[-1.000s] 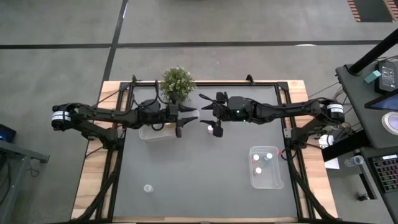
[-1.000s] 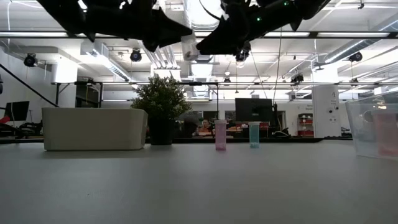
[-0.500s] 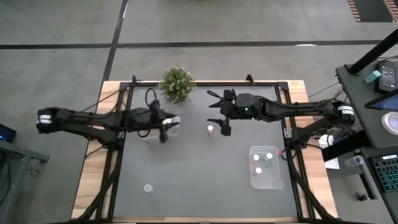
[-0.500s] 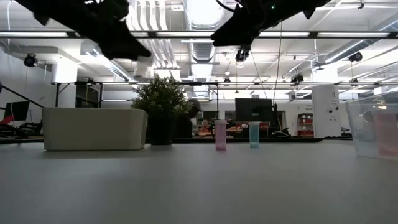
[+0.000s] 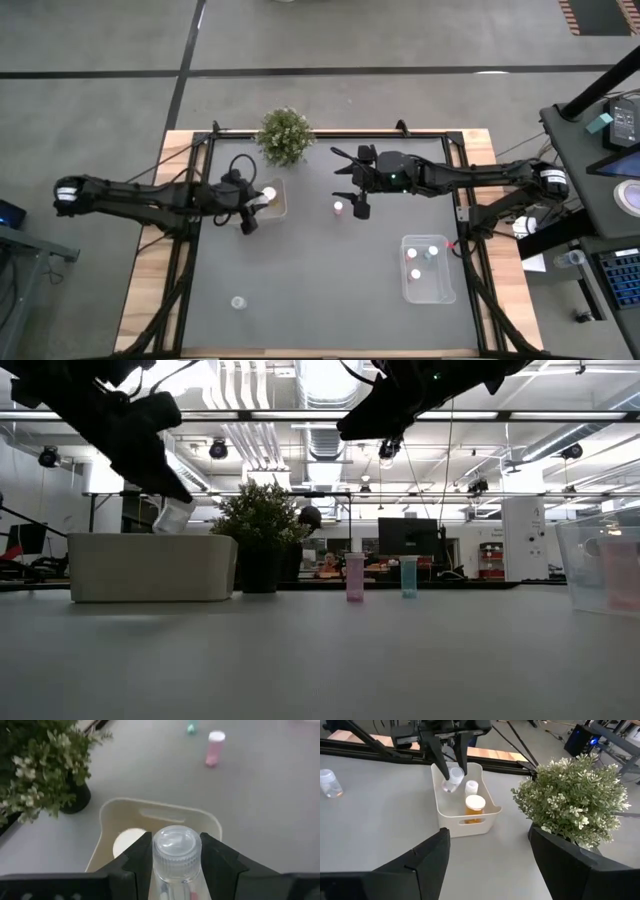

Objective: Pick and place medicine bottles into bin by pill shape (circle, oval)
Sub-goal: Put the top transparent pill bottle into the gray bin

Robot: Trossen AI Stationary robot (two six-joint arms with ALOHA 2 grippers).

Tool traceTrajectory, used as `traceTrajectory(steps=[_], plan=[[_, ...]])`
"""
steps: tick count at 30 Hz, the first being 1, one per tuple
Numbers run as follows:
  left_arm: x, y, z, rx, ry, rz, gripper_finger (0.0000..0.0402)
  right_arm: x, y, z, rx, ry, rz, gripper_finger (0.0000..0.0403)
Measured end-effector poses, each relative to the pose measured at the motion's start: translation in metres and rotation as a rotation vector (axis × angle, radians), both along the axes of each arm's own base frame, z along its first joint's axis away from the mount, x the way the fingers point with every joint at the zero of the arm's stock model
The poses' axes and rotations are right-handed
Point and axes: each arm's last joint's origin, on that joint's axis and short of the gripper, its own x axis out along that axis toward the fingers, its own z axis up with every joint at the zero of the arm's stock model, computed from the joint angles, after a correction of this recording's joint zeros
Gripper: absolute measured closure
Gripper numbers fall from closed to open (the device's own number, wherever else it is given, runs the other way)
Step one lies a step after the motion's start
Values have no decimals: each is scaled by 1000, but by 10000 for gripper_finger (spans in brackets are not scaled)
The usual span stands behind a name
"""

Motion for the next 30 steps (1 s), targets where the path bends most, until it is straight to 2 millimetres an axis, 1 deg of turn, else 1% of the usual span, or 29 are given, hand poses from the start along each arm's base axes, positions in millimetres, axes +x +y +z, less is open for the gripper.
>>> traceTrajectory(steps=[6, 17, 20, 27, 30], plan=[[-8, 0, -19, 4, 43, 8, 281, 0, 0, -1, 3, 3, -1, 145], [-22, 2, -45, 26, -51, 82, 281, 1, 0, 0, 4, -3, -2, 138], [-23, 2, -52, 27, -102, 101, 281, 1, 0, 0, 3, -3, -1, 138], [-26, 3, -69, 44, -129, 137, 281, 1, 0, 0, 4, -4, -2, 138], [-25, 3, -72, 43, -132, 140, 281, 1, 0, 0, 4, -4, -2, 138]])
